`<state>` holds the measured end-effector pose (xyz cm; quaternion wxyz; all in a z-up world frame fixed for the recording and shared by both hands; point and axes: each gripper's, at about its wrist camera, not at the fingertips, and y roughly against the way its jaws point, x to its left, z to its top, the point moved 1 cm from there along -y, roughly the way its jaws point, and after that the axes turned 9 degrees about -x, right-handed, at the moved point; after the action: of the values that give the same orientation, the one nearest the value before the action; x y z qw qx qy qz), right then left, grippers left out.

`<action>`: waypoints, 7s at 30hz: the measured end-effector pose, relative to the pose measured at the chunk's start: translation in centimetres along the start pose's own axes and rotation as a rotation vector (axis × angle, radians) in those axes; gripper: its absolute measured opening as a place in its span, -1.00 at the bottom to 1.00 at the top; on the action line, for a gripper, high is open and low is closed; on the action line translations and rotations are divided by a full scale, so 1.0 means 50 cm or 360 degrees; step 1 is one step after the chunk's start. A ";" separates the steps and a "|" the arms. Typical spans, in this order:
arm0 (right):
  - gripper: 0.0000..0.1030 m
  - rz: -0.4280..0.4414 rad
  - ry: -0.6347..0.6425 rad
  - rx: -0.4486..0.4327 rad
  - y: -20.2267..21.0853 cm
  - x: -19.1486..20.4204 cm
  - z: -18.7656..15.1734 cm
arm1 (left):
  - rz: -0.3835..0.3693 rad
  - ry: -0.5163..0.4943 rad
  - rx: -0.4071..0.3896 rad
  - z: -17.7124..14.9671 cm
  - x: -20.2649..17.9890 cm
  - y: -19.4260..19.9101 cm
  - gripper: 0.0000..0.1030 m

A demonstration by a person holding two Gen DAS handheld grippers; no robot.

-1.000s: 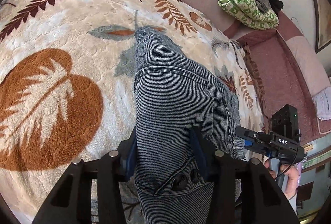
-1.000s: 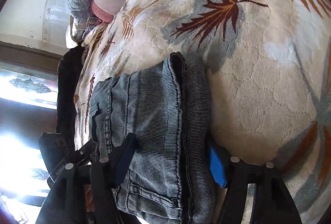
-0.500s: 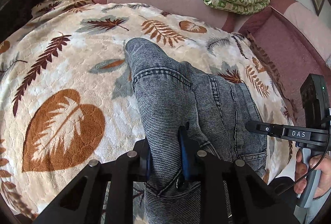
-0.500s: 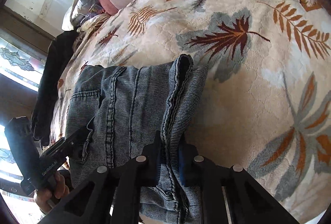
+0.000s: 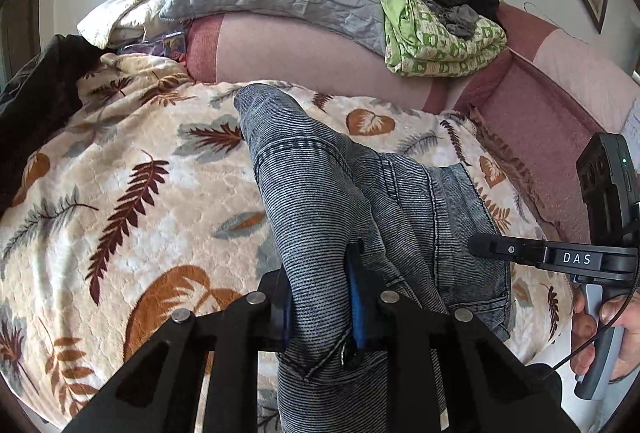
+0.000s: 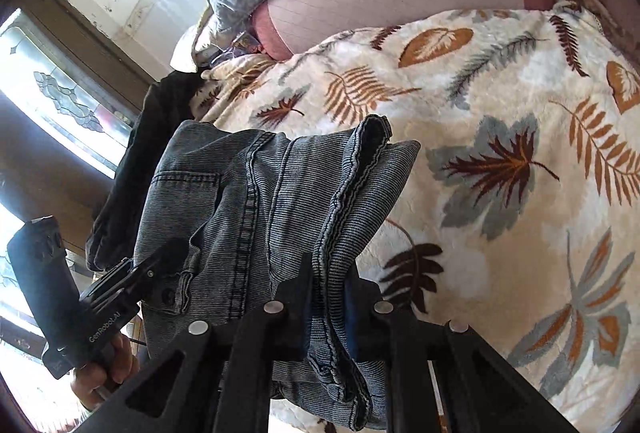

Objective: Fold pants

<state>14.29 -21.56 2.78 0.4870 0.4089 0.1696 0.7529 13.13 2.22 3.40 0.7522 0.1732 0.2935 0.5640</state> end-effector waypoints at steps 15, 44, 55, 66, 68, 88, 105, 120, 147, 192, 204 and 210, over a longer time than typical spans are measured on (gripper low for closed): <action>-0.74 0.0011 -0.0020 0.0025 -0.064 0.024 0.077 | -0.0040 0.0032 0.0063 0.049 0.056 -0.069 -0.56; 0.36 -0.0409 0.0278 0.0051 -0.122 0.004 -0.064 | 0.0402 -0.0120 0.0125 -0.086 0.085 -0.070 0.38; 0.45 -0.0518 0.0333 0.0128 -0.141 -0.009 -0.115 | 0.0484 -0.0239 0.0166 -0.128 0.054 -0.076 0.40; 0.61 -0.0526 0.0223 0.0166 -0.154 -0.041 -0.138 | 0.0507 -0.0194 0.0190 -0.144 0.055 -0.084 0.44; 0.61 -0.0513 0.0264 0.0103 -0.124 -0.026 -0.137 | 0.0497 -0.0174 0.0174 -0.141 0.053 -0.070 0.44; 0.87 -0.0365 0.0073 -0.0405 0.027 -0.060 -0.277 | 0.0503 -0.0093 0.0027 -0.261 0.026 0.039 0.45; 0.87 -0.0348 0.0077 -0.0408 0.023 -0.057 -0.287 | 0.0547 -0.0138 -0.0115 -0.186 0.021 0.017 0.45; 0.87 -0.0341 0.0113 -0.0451 0.032 -0.039 -0.276 | 0.0554 -0.0057 -0.0157 -0.131 0.068 -0.037 0.45; 0.99 -0.0805 0.0432 0.0085 -0.302 -0.013 0.094 | 0.0522 -0.0117 0.0022 -0.157 0.072 -0.116 0.56; 1.00 -0.0407 0.0358 -0.0532 0.062 0.020 -0.299 | 0.0493 -0.0140 -0.0001 -0.219 -0.052 0.075 0.60; 1.00 -0.0352 0.0363 -0.0600 0.088 0.010 -0.315 | 0.0539 -0.0182 -0.0042 -0.214 -0.087 0.104 0.60; 1.00 -0.0358 0.0388 -0.0631 0.096 0.017 -0.314 | 0.0522 -0.0181 -0.0055 -0.215 -0.093 0.110 0.60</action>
<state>-0.98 -20.80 -3.23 0.6143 0.1901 0.1205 0.7563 1.30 -1.29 -0.45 0.6684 0.2375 0.2087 0.6733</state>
